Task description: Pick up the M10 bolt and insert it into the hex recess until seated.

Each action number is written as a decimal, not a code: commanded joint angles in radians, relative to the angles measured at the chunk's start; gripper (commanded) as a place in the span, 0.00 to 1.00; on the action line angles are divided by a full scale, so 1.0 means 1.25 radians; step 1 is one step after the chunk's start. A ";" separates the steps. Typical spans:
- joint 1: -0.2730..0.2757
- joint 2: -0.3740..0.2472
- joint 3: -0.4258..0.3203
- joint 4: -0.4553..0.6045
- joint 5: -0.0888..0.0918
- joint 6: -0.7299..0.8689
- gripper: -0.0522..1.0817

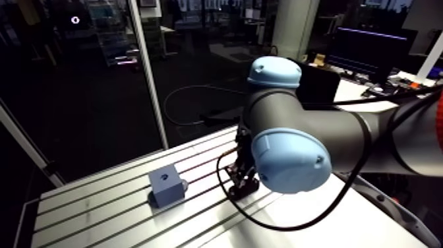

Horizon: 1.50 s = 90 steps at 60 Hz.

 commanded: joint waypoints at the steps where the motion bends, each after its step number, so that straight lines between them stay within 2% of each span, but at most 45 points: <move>1: -0.001 -0.001 0.002 0.000 0.000 -0.002 0.51; 42: 0.001 -0.002 0.004 -0.001 0.000 0.005 0.51; 90: 0.001 -0.002 0.006 0.000 0.000 0.007 0.59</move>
